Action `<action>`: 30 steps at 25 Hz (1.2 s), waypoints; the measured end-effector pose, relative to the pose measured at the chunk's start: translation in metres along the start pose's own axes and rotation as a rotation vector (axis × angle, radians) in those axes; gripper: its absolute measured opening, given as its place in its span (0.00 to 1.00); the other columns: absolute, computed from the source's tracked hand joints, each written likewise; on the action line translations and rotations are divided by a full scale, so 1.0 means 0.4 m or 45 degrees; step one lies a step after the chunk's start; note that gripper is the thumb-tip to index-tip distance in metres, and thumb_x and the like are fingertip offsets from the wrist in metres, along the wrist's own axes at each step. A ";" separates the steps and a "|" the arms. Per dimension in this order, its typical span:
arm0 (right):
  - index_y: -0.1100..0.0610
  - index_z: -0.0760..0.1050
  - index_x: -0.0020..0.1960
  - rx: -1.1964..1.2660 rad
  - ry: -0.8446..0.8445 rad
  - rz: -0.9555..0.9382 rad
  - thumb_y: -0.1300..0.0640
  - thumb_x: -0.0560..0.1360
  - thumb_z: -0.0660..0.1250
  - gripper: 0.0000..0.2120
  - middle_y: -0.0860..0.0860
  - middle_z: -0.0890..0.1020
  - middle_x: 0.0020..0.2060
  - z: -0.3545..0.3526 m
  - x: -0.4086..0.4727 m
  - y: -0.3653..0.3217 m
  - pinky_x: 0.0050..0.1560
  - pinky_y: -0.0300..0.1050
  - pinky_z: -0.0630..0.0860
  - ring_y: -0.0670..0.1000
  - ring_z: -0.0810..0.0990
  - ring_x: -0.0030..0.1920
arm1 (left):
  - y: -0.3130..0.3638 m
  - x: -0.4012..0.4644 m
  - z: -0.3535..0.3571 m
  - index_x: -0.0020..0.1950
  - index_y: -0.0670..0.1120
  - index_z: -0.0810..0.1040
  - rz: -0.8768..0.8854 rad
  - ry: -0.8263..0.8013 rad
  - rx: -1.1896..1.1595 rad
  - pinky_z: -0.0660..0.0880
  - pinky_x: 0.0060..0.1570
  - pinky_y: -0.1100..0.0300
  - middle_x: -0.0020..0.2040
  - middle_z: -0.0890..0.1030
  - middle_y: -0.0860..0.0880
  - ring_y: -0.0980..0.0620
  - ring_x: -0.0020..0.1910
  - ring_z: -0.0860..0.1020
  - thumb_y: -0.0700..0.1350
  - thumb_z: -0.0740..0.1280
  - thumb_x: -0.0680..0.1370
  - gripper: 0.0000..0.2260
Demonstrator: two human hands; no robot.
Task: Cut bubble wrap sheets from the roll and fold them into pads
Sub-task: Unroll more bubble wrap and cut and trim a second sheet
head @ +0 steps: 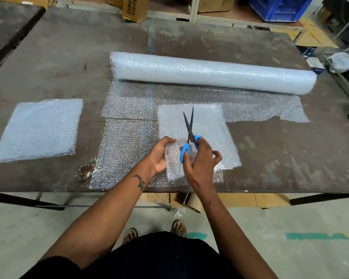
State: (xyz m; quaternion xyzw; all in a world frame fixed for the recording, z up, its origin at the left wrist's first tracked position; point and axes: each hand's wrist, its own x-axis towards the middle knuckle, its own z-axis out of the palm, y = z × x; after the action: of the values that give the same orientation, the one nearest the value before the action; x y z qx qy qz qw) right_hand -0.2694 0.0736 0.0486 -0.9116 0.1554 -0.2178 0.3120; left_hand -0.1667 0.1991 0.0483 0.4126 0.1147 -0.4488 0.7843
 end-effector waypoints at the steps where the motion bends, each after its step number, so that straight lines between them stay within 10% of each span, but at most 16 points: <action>1: 0.51 0.70 0.72 -0.012 -0.077 0.029 0.41 0.80 0.61 0.24 0.49 0.79 0.66 0.020 -0.016 0.006 0.67 0.58 0.60 0.52 0.75 0.72 | -0.004 0.001 -0.022 0.54 0.38 0.81 -0.011 0.046 -0.007 0.84 0.46 0.54 0.47 0.86 0.39 0.44 0.42 0.86 0.43 0.60 0.82 0.12; 6: 0.48 0.69 0.72 -0.222 -0.127 -0.048 0.39 0.78 0.63 0.25 0.44 0.75 0.71 0.027 -0.042 -0.003 0.68 0.64 0.60 0.51 0.63 0.82 | -0.016 0.019 -0.002 0.61 0.37 0.85 -0.038 0.023 -0.009 0.78 0.67 0.47 0.59 0.84 0.37 0.40 0.57 0.83 0.47 0.66 0.72 0.22; 10: 0.50 0.68 0.69 -0.321 0.036 -0.038 0.39 0.76 0.63 0.25 0.45 0.73 0.76 -0.014 -0.020 -0.029 0.66 0.65 0.61 0.50 0.55 0.85 | -0.002 0.024 0.070 0.49 0.40 0.88 -0.041 -0.117 -0.040 0.83 0.48 0.56 0.51 0.86 0.42 0.46 0.47 0.86 0.48 0.65 0.75 0.16; 19: 0.54 0.71 0.70 -0.373 0.048 -0.015 0.39 0.77 0.61 0.27 0.47 0.76 0.71 0.009 -0.041 -0.052 0.67 0.61 0.60 0.51 0.60 0.83 | -0.010 0.048 0.015 0.61 0.37 0.84 -0.051 -0.175 -0.034 0.75 0.69 0.45 0.62 0.83 0.37 0.42 0.56 0.83 0.45 0.67 0.75 0.18; 25: 0.55 0.68 0.73 -0.283 -0.163 0.161 0.39 0.82 0.58 0.26 0.50 0.76 0.71 0.082 -0.096 -0.018 0.68 0.61 0.59 0.54 0.63 0.81 | -0.028 0.051 -0.065 0.48 0.38 0.82 -0.180 0.129 0.155 0.82 0.37 0.58 0.40 0.84 0.42 0.48 0.33 0.82 0.42 0.60 0.81 0.13; 30: 0.54 0.67 0.73 -0.334 -0.181 0.161 0.38 0.82 0.59 0.26 0.49 0.76 0.70 0.095 -0.099 -0.028 0.67 0.61 0.60 0.55 0.61 0.82 | -0.027 0.055 -0.063 0.48 0.43 0.78 -0.231 0.242 0.193 0.76 0.29 0.60 0.36 0.77 0.46 0.50 0.29 0.75 0.47 0.62 0.82 0.10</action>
State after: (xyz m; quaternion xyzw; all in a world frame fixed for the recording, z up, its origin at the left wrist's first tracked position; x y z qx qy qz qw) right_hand -0.2830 0.1176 0.0170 -0.9460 0.2170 -0.1105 0.2137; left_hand -0.1578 0.2019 0.0144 0.4992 0.1909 -0.4842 0.6928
